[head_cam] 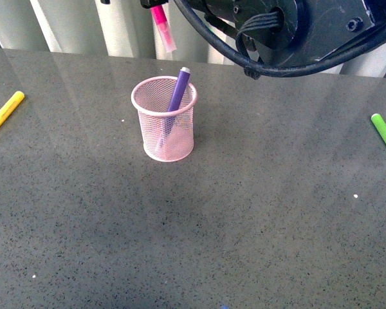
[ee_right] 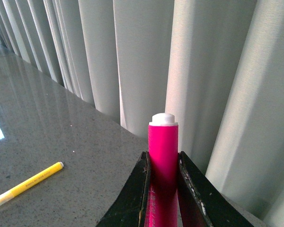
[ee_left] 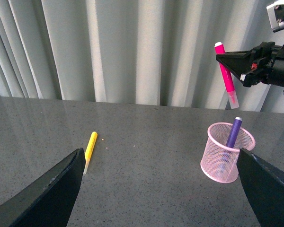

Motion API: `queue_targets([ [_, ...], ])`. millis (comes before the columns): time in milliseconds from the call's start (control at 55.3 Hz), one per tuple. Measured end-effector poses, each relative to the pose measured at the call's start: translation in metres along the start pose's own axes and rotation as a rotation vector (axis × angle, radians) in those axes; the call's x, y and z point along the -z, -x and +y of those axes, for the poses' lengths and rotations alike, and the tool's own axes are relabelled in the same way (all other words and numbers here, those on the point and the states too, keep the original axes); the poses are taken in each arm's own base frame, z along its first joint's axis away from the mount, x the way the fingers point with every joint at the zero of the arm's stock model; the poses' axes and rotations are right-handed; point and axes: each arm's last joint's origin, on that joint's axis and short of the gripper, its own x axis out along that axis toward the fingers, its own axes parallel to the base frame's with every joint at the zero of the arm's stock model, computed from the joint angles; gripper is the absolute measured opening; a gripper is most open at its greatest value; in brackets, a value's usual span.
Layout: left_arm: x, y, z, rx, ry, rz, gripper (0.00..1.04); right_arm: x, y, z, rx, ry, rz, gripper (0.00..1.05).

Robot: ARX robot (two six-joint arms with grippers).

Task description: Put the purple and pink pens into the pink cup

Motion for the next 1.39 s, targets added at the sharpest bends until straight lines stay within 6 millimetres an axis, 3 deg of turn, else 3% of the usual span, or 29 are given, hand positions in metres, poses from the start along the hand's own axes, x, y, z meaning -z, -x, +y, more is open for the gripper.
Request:
queue_targets([
  [361,0.0,0.0,0.0,0.0,0.0,0.0,0.98,0.016,-0.005,0.019,-0.035,-0.022,0.016,0.12],
  [1211,0.0,0.0,0.0,0.0,0.0,0.0,0.98,0.041,0.0,0.023,-0.019,-0.049,0.066,0.12],
  [1392,0.0,0.0,0.0,0.0,0.0,0.0,0.98,0.046,0.002,0.023,-0.032,-0.083,0.103,0.46],
])
